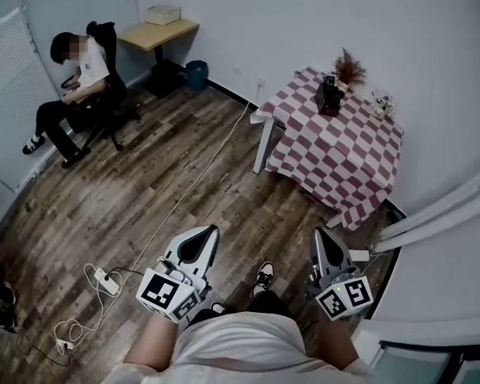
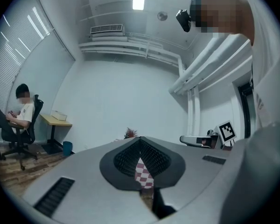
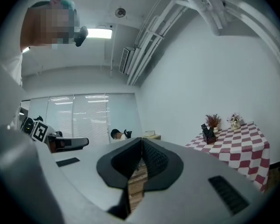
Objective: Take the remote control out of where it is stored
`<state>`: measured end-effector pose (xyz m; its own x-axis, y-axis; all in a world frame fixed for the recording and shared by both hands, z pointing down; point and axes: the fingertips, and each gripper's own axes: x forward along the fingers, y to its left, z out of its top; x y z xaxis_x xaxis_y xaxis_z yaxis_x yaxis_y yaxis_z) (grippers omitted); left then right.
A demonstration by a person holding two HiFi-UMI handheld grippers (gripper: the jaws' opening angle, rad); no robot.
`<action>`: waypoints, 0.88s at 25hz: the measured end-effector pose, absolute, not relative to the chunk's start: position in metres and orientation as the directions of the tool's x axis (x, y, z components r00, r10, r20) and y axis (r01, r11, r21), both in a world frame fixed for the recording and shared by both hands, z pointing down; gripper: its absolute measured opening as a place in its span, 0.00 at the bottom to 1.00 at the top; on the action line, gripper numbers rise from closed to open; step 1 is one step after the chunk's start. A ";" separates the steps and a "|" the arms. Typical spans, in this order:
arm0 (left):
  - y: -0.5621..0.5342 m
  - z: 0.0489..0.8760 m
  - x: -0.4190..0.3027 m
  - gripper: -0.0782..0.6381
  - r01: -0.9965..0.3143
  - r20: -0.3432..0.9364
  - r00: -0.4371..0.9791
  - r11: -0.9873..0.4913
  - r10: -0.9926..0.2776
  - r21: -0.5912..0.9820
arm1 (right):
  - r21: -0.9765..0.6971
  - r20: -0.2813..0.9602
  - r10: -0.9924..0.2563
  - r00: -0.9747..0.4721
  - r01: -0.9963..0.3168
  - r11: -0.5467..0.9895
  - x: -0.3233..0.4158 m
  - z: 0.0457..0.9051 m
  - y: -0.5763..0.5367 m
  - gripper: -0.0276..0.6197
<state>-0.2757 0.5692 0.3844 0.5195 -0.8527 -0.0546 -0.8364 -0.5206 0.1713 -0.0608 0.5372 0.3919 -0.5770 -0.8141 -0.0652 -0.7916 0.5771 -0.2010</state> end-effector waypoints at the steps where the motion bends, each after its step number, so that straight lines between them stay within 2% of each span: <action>1: 0.565 0.384 -0.279 0.12 -0.839 -0.051 0.517 -0.517 -0.855 0.171 | -0.203 -0.058 -0.810 -0.583 -0.788 0.581 -0.066 0.393 0.529 0.07; 9: 0.499 0.377 -0.292 0.12 -0.858 -0.034 0.487 -0.485 -0.873 0.168 | -0.234 -0.039 -0.799 -0.599 -0.772 0.591 -0.084 0.397 0.446 0.07; 22: 0.332 0.366 -0.188 0.12 -0.840 0.012 0.529 -0.522 -0.848 0.147 | -0.289 -0.031 -0.837 -0.546 -0.797 0.530 0.030 0.399 0.292 0.07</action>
